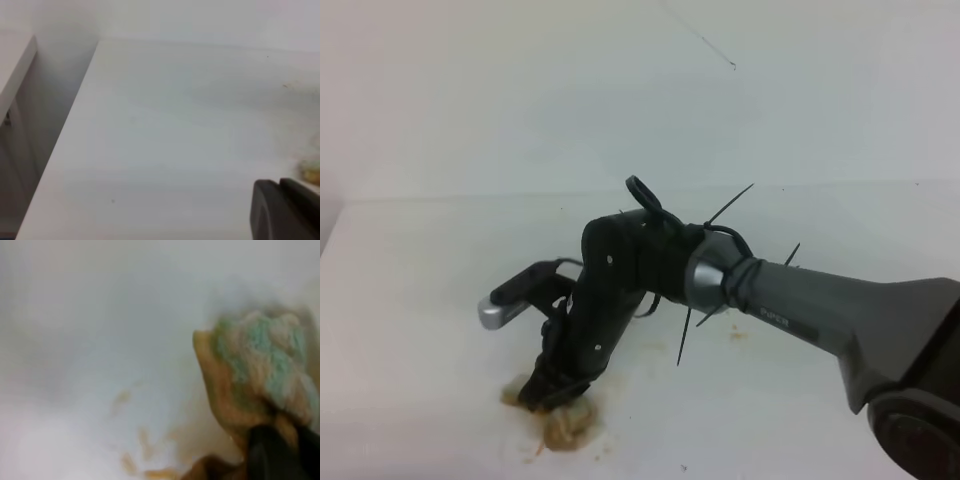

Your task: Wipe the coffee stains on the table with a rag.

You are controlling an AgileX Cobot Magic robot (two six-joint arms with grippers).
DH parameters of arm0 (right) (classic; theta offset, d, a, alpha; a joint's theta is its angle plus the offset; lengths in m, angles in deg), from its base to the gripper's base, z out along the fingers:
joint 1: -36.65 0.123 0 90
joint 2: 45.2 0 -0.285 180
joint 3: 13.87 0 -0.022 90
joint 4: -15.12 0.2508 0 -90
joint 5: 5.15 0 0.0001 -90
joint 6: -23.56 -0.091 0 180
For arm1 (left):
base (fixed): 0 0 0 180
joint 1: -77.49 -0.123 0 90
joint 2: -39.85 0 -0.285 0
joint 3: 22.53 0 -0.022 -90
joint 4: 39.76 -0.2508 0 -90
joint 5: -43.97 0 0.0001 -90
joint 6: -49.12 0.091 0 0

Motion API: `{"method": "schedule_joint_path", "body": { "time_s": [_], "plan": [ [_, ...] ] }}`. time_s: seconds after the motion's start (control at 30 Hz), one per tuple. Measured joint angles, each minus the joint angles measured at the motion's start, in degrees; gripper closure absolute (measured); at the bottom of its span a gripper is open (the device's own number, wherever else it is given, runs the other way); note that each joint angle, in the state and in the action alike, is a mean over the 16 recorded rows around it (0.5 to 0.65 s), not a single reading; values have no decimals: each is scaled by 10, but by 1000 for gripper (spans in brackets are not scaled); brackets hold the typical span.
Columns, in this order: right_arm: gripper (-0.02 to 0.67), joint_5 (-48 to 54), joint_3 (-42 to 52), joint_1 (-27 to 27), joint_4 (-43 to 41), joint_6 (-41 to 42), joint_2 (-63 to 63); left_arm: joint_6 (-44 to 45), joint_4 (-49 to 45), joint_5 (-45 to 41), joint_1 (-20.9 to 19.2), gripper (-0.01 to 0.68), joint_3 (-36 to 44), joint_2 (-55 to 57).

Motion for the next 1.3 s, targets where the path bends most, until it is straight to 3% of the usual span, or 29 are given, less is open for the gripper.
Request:
{"method": "schedule_joint_path", "body": {
  "time_s": [0.23,0.8,1.03,1.3],
  "plan": [
    [604,-5,-27,-34,-61,-48,-4,0,0,-1,0,672,0,0],
    [605,70,-57,-176,-161,-96,52,0,0,0,0,672,0,0],
    [605,16,40,-199,-159,-80,162,0,0,0,0,672,0,0],
    [605,-104,267,-231,-143,-63,357,0,0,-1,0,672,0,0]
  ]
}}
